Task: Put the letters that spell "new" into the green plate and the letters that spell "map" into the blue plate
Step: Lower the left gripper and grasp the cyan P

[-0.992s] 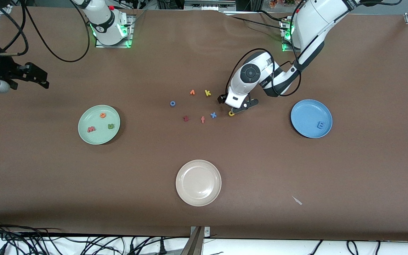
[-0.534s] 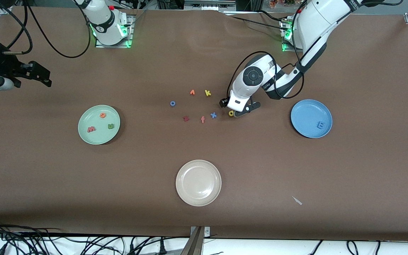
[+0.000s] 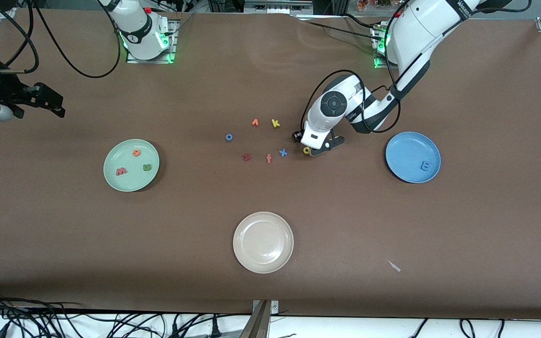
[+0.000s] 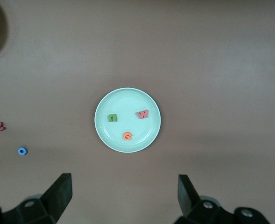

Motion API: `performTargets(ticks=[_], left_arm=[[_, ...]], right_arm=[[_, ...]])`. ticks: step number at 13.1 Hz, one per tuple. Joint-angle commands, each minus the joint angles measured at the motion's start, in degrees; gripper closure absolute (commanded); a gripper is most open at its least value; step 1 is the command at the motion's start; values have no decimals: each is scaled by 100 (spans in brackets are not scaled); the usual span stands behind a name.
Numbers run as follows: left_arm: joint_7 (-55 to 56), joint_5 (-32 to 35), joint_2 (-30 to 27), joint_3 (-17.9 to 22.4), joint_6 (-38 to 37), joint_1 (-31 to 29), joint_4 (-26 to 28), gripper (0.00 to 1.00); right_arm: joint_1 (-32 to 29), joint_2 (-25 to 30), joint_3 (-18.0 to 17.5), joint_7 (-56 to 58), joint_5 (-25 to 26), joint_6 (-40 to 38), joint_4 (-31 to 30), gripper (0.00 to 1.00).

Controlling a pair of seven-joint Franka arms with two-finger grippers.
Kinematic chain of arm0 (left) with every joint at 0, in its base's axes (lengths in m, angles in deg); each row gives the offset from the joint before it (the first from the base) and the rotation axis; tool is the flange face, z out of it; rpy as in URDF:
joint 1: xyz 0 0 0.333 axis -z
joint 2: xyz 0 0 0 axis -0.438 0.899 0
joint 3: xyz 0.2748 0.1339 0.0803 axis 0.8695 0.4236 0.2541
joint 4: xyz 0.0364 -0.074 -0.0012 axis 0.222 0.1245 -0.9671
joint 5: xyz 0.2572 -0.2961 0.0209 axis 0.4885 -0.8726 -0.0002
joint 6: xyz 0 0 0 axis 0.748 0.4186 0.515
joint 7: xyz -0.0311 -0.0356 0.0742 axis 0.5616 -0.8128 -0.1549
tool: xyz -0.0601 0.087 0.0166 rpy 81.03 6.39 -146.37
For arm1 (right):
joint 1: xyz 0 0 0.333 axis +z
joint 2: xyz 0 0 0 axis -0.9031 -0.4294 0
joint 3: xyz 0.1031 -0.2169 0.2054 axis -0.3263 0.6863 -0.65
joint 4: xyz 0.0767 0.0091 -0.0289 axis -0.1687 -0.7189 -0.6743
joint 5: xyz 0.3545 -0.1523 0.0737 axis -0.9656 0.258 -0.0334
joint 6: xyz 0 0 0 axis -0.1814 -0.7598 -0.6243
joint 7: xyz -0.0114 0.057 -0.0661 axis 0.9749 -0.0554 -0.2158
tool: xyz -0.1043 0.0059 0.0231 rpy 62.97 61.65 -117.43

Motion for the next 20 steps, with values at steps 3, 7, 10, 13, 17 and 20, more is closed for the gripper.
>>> performTargets(ticks=[3,7,10,13,17,20], left_arm=[[187,222,160,212,-30,298,-240,37],[178,222,160,212,-39,307,-240,53],[178,222,160,212,-57,307,-240,66],[169,222,168,212,-66,342,-240,72],[169,231,168,212,-66,342,-240,75],[169,231,168,212,-74,342,-240,78]], right_arm=[[-103,-107,-87,-39,-25,-240,195,0],[-103,-107,-52,-39,-25,-240,195,0],[-103,-108,-78,-39,-25,-231,195,0],[-94,-107,-87,-39,-25,-231,195,0],[-94,-107,-87,-39,-16,-231,204,0],[-94,-116,-87,-39,-16,-231,195,0]])
